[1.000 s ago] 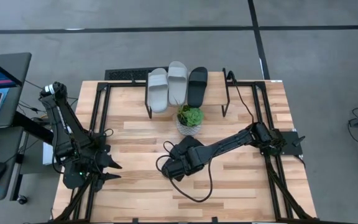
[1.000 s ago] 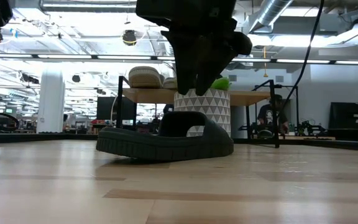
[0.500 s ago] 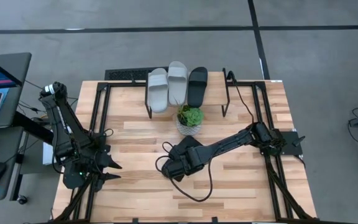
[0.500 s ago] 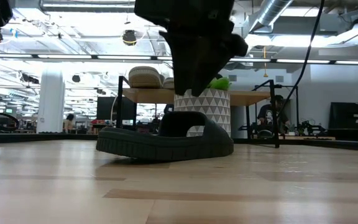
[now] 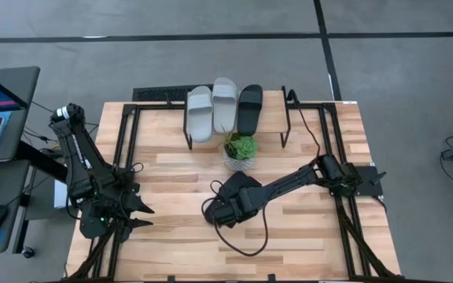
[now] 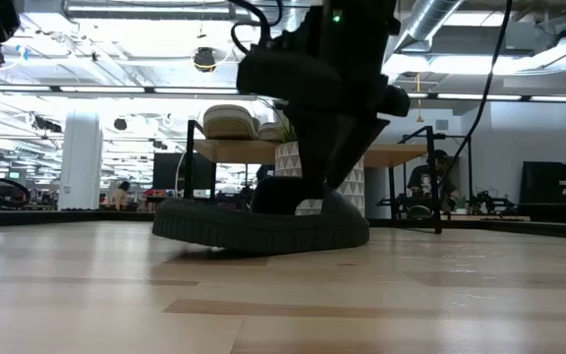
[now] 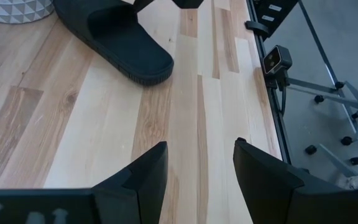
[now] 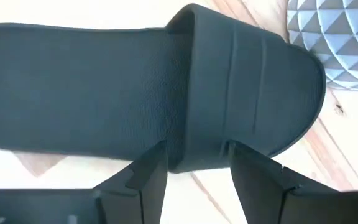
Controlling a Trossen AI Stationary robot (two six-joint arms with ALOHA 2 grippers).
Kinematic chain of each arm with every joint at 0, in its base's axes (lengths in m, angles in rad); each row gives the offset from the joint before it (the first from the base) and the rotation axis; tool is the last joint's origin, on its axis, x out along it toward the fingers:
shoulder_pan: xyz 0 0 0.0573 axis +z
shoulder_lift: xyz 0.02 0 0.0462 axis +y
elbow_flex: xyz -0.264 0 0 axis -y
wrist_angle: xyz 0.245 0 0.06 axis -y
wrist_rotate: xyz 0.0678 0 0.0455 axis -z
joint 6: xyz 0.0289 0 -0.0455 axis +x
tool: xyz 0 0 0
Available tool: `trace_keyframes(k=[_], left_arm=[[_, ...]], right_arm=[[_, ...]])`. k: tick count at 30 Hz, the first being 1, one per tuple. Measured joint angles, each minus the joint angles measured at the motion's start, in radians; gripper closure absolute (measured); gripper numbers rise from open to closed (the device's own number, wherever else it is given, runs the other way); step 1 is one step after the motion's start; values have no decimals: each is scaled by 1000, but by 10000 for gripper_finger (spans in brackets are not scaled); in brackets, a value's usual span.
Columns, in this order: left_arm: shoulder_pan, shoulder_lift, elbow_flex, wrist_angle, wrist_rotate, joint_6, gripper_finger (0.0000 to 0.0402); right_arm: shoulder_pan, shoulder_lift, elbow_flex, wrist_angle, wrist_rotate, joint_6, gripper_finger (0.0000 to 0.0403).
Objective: Pick and place slides into the shelf
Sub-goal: Put the black slide on the shelf
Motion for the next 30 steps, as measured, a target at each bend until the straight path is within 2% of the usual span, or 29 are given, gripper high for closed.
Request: trace_keyframes(k=[8, 10, 14, 15, 30], left_arm=[[0, 0, 0, 0, 1, 0, 230], [0, 0, 0, 0, 1, 0, 230], [0, 0, 0, 0, 1, 0, 230], [0, 0, 0, 0, 0, 0, 230], [0, 0, 0, -5, 0, 2, 230]], right_arm=[[-21, -4, -43, 55, 1, 2, 266], [-24, -4, -46, 64, -1, 3, 289], [-21, -4, -48, 86, -7, -2, 376], [-16, -4, -49, 91, -9, -5, 387], [9, -5, -35, 47, -10, 43, 401]])
